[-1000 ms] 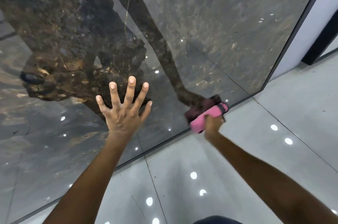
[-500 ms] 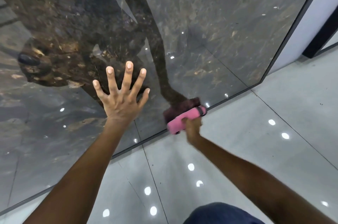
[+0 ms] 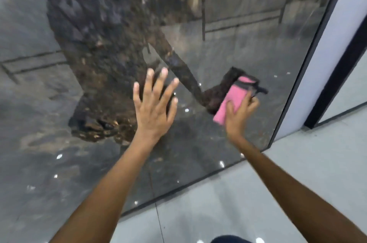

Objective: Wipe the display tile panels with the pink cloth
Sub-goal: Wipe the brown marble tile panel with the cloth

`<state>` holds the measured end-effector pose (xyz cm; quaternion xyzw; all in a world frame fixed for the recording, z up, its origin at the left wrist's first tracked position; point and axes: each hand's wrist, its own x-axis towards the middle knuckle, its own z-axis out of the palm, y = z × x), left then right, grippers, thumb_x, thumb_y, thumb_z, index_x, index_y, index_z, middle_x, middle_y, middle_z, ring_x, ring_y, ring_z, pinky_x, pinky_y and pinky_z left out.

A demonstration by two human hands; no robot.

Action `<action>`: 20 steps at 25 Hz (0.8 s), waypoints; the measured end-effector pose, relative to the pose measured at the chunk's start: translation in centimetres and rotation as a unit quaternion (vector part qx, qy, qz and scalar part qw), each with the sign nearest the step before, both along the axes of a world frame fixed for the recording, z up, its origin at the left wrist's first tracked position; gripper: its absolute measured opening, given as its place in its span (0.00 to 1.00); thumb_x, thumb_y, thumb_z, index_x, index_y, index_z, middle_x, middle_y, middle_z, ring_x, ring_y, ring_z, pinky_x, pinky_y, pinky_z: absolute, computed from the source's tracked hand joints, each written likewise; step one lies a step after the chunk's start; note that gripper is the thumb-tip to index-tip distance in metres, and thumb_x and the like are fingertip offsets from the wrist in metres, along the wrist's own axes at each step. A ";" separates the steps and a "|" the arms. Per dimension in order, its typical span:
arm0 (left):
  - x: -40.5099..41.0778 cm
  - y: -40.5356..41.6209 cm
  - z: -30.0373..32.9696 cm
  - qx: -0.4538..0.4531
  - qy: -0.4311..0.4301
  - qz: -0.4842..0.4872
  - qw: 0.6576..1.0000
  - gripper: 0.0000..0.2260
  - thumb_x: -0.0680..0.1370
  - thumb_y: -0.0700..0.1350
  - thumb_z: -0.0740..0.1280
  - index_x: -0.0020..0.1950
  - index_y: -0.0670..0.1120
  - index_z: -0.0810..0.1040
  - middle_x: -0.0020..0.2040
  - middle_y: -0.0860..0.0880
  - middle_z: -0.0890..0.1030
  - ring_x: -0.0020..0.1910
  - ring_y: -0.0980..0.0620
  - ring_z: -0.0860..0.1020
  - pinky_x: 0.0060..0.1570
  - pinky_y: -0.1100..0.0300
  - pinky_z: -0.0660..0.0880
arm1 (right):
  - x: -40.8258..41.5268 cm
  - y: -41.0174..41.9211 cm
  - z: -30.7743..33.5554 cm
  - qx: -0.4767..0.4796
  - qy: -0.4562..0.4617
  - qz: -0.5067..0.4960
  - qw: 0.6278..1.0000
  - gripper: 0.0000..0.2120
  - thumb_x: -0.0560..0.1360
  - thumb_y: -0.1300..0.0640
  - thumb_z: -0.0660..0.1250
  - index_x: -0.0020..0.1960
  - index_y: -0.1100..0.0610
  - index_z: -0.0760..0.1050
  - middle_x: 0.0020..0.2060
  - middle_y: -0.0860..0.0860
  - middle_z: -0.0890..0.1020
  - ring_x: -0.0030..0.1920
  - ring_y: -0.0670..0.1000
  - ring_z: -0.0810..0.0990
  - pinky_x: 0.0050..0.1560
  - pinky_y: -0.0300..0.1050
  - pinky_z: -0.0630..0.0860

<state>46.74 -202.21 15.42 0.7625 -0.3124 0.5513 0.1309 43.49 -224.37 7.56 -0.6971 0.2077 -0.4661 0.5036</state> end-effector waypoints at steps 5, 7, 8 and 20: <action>1.0 -1.2 10.3 -0.135 -0.042 0.039 0.989 0.20 0.83 0.50 0.55 0.76 0.50 0.64 0.76 0.48 0.65 0.76 0.38 0.59 0.73 0.47 0.52 | 2.1 -1.3 13.5 0.087 -0.020 -0.107 0.990 0.34 0.75 0.57 0.67 0.76 0.66 0.57 0.65 0.66 0.65 0.66 0.60 0.65 0.66 0.43 0.59; 0.9 -1.4 10.7 -0.110 -0.056 0.052 0.991 0.21 0.83 0.50 0.55 0.77 0.51 0.62 0.77 0.49 0.63 0.76 0.38 0.58 0.73 0.47 0.51 | 0.5 4.3 14.0 -0.212 -0.042 -0.027 0.976 0.38 0.71 0.53 0.67 0.75 0.65 0.57 0.58 0.59 0.65 0.57 0.53 0.65 0.61 0.44 0.61; 1.2 -1.5 11.2 -0.094 -0.053 0.067 0.992 0.23 0.83 0.51 0.54 0.78 0.51 0.60 0.78 0.49 0.61 0.76 0.38 0.57 0.74 0.46 0.48 | -0.2 5.1 13.8 -0.357 -0.033 0.003 0.933 0.40 0.69 0.49 0.66 0.75 0.64 0.58 0.57 0.57 0.64 0.55 0.54 0.64 0.59 0.45 0.62; 2.5 -2.0 11.9 -0.062 -0.029 0.093 0.993 0.24 0.85 0.55 0.43 0.80 0.49 0.48 0.80 0.47 0.45 0.77 0.37 0.46 0.74 0.41 0.37 | 0.3 4.1 21.3 -0.541 -0.053 0.063 0.837 0.37 0.72 0.55 0.67 0.75 0.64 0.55 0.74 0.63 0.50 0.76 0.64 0.51 0.76 0.49 0.52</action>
